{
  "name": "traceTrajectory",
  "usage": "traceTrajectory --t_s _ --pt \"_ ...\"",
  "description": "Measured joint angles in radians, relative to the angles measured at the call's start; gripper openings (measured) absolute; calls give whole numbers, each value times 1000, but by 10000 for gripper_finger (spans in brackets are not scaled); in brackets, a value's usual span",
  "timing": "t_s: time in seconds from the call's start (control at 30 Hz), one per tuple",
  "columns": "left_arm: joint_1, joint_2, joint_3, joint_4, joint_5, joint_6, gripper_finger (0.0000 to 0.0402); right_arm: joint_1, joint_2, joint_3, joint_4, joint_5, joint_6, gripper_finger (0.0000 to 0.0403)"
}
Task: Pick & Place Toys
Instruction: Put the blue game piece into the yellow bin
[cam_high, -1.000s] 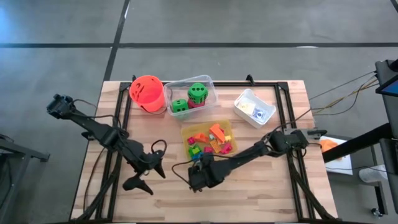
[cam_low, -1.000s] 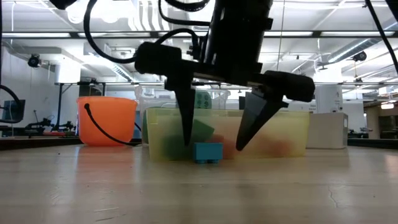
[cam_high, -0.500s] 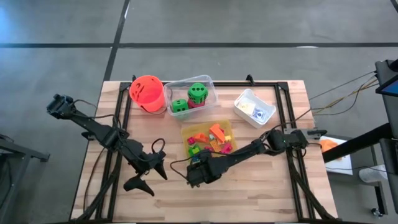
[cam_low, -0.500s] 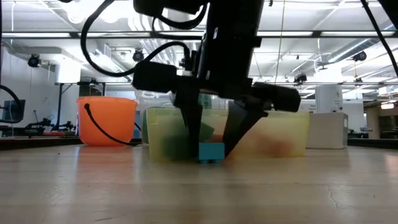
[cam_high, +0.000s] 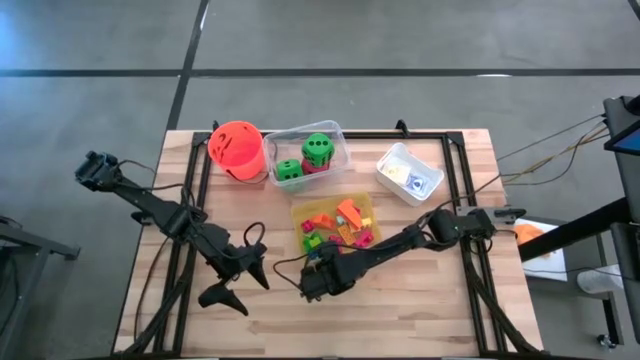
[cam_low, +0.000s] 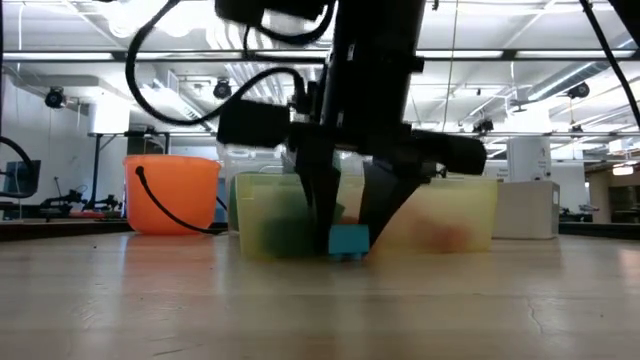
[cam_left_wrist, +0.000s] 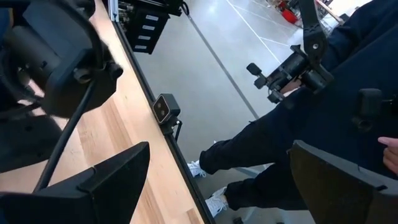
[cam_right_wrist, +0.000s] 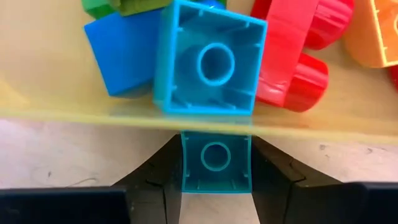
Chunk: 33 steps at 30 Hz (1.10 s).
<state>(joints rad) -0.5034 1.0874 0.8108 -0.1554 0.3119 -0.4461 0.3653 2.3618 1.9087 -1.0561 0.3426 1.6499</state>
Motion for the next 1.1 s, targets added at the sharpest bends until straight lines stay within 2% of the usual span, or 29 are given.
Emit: traceTrajectory --t_s 0.3,0.5,0.73,0.93,1.1 --pt "0 0 0 0 0 0 374 57 -123 0 19 -30 -73 131" --pt "0 0 0 2 0 12 374 65 -263 0 -8 83 -111 131" --pt "1 0 0 47 -5 30 374 -64 -351 -3 -137 120 -272 131" --pt "1 0 0 67 -5 29 374 -197 -332 -14 -131 22 -466 131" --pt "1 0 0 70 -5 2 374 -248 -299 -47 -124 -23 -550 131"
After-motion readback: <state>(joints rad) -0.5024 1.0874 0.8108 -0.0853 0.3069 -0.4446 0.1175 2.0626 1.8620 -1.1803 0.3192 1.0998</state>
